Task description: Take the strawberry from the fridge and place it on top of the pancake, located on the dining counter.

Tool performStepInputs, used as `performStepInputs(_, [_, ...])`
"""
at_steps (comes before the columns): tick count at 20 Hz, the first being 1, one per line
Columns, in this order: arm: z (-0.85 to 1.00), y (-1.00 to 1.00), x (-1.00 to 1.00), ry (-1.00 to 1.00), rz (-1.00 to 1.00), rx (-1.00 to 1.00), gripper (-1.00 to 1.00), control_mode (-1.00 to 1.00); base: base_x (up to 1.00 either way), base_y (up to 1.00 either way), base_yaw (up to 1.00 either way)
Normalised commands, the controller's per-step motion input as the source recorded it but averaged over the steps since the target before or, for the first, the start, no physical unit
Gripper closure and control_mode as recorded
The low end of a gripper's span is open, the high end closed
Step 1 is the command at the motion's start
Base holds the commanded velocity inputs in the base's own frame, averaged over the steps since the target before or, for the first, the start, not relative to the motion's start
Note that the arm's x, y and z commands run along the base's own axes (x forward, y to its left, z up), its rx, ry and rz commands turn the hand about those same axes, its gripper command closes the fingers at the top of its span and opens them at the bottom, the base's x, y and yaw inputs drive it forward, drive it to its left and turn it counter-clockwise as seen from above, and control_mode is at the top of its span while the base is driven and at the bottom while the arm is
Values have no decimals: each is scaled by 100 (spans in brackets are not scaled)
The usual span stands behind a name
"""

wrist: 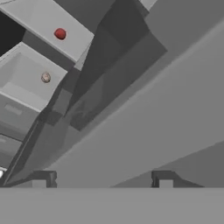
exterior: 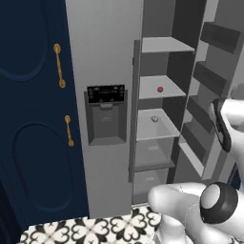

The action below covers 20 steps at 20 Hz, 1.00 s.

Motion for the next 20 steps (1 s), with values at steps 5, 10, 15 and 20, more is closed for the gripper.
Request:
performStepInputs(5, [0, -25, -43, -4, -1, 3, -100, -100, 0, 0, 0])
performStepInputs(10, [0, 77, -72, 0, 0, 0, -100, -100, 0, 0, 0])
performStepInputs(15, [0, 86, -44, 2, 0, 1, -100, -100, 0, 0, 0])
performStepInputs(20, [0, 76, -3, 0, 0, 17, -100, -100, 0, 0, 0])
